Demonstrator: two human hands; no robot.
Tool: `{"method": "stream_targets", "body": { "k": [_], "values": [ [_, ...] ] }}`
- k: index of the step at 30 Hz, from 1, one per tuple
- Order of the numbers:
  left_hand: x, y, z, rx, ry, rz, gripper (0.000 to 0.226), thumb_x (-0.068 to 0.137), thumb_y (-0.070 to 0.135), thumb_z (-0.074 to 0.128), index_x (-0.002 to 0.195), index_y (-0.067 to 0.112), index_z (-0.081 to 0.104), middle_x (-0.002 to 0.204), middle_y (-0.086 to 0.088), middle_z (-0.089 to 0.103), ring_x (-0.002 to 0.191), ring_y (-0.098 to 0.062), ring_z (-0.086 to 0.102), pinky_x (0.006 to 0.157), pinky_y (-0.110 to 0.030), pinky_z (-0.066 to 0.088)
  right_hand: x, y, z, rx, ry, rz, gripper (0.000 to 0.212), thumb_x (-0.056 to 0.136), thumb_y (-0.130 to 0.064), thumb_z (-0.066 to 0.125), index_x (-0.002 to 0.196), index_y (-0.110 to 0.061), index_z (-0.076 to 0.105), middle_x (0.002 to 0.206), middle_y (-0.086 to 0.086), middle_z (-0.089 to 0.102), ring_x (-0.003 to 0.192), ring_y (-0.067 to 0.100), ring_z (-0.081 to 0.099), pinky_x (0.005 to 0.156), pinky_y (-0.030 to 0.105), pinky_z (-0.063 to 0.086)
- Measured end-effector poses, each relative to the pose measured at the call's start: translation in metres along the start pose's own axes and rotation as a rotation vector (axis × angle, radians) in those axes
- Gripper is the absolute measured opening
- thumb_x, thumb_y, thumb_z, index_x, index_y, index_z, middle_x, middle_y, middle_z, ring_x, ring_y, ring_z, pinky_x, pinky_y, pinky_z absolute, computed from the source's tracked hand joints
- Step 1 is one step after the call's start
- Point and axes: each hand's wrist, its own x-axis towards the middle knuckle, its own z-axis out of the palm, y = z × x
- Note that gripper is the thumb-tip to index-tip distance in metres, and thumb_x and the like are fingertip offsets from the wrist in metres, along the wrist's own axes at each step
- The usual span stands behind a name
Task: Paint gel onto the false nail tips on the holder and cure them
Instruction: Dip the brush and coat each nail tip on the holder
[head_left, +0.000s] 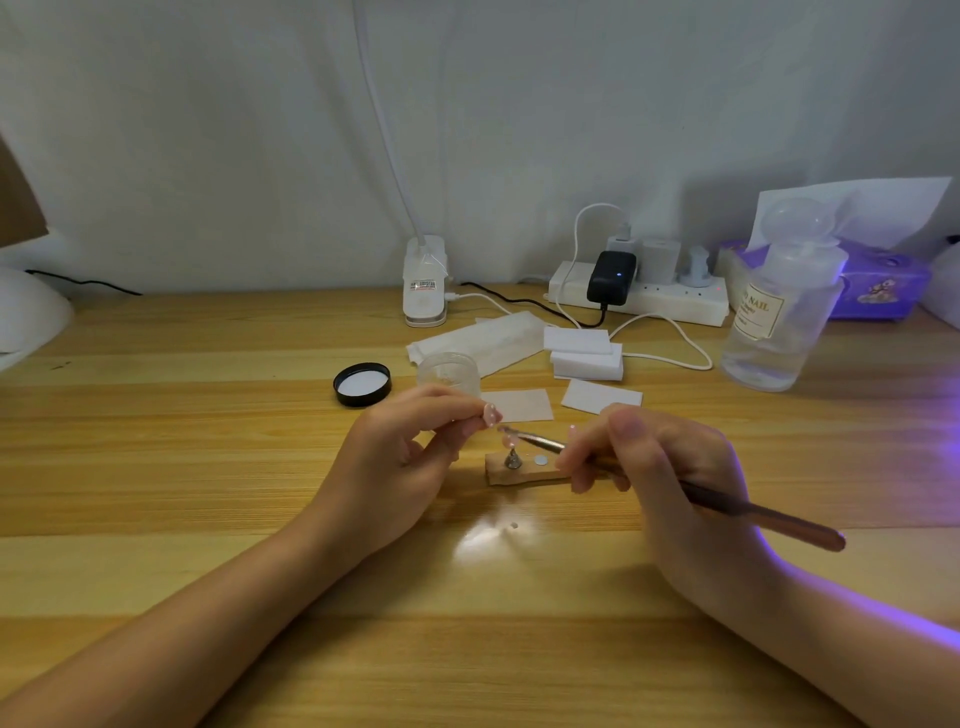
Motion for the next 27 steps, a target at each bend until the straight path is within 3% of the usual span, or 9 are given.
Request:
{"method": "stream_targets", "body": {
  "k": [2,5,11,15,18,20,22,27],
  "values": [
    [-0.0002,0.0020,0.0000,0.003,-0.006,0.007,0.027,0.081,0.000,0.057,0.099,0.019,0.064,0.091,0.011,0.063,0.083,0.004,0.058,0.052,-0.010,0.039,0.0018,-0.0002,0.0008,-0.081,-0.002,-0.027,0.032,0.093,-0.040,0.038,0.079,-0.027,0.063,0.066,-0.008,0.060,0.065,0.001,0.058,0.058,0.014,0.043],
    [-0.0006,0.0035,0.0003,0.013,0.002,-0.006,0.025,0.080,0.005,0.056,0.094,0.024,0.063,0.089,0.012,0.063,0.080,-0.007,0.059,0.042,-0.026,0.038,0.0039,-0.0004,0.0023,-0.169,-0.033,-0.036,0.031,0.093,-0.044,0.036,0.085,-0.030,0.062,0.072,-0.013,0.062,0.071,0.004,0.061,0.062,0.019,0.047],
    [-0.0011,0.0042,0.0001,-0.008,0.020,-0.034,0.024,0.080,0.010,0.057,0.092,0.030,0.063,0.087,0.010,0.065,0.070,-0.015,0.059,0.039,-0.034,0.037,-0.0002,0.0008,0.0024,-0.058,-0.014,-0.015,0.046,0.093,-0.048,0.036,0.067,-0.024,0.066,0.059,-0.002,0.060,0.058,0.005,0.058,0.058,0.026,0.049],
    [-0.0013,0.0052,0.0002,-0.012,0.043,-0.028,0.025,0.081,0.011,0.058,0.091,0.033,0.063,0.087,0.012,0.066,0.071,-0.017,0.060,0.038,-0.032,0.037,-0.0019,-0.0010,-0.0005,0.034,0.025,0.015,0.040,0.089,-0.033,0.039,0.060,-0.021,0.064,0.056,0.000,0.058,0.052,-0.001,0.053,0.053,0.012,0.040],
    [-0.0010,0.0056,-0.0009,-0.003,0.050,-0.011,0.020,0.080,0.012,0.060,0.093,0.027,0.065,0.088,0.008,0.068,0.072,-0.019,0.063,0.040,-0.039,0.041,0.0024,-0.0040,-0.0011,-0.076,0.074,0.029,0.024,0.086,-0.036,0.042,0.073,-0.028,0.061,0.071,-0.005,0.064,0.063,0.001,0.058,0.060,0.014,0.043],
    [-0.0007,0.0061,-0.0014,-0.019,0.036,0.018,0.020,0.079,0.011,0.062,0.096,0.021,0.066,0.087,0.008,0.069,0.069,-0.015,0.063,0.039,-0.039,0.042,0.0047,-0.0058,-0.0005,-0.124,0.069,0.065,0.014,0.080,-0.042,0.056,0.086,-0.030,0.059,0.084,-0.011,0.067,0.074,0.003,0.062,0.067,0.019,0.049],
    [-0.0008,0.0066,-0.0014,-0.030,0.023,0.057,0.022,0.077,0.009,0.065,0.097,0.018,0.066,0.083,0.011,0.068,0.062,-0.008,0.060,0.038,-0.037,0.044,0.0055,-0.0058,0.0009,-0.159,0.041,0.065,0.027,0.073,-0.039,0.071,0.094,-0.030,0.056,0.091,-0.015,0.067,0.081,0.001,0.062,0.067,0.015,0.050],
    [-0.0020,0.0082,-0.0003,-0.083,0.014,0.076,0.018,0.078,0.022,0.064,0.094,0.019,0.072,0.077,0.003,0.071,0.055,-0.007,0.060,0.037,-0.035,0.043,0.0072,-0.0022,0.0028,-0.228,-0.043,0.034,0.035,0.068,-0.030,0.073,0.099,-0.020,0.059,0.098,-0.015,0.064,0.090,-0.003,0.060,0.073,0.015,0.050]
  ]
}}
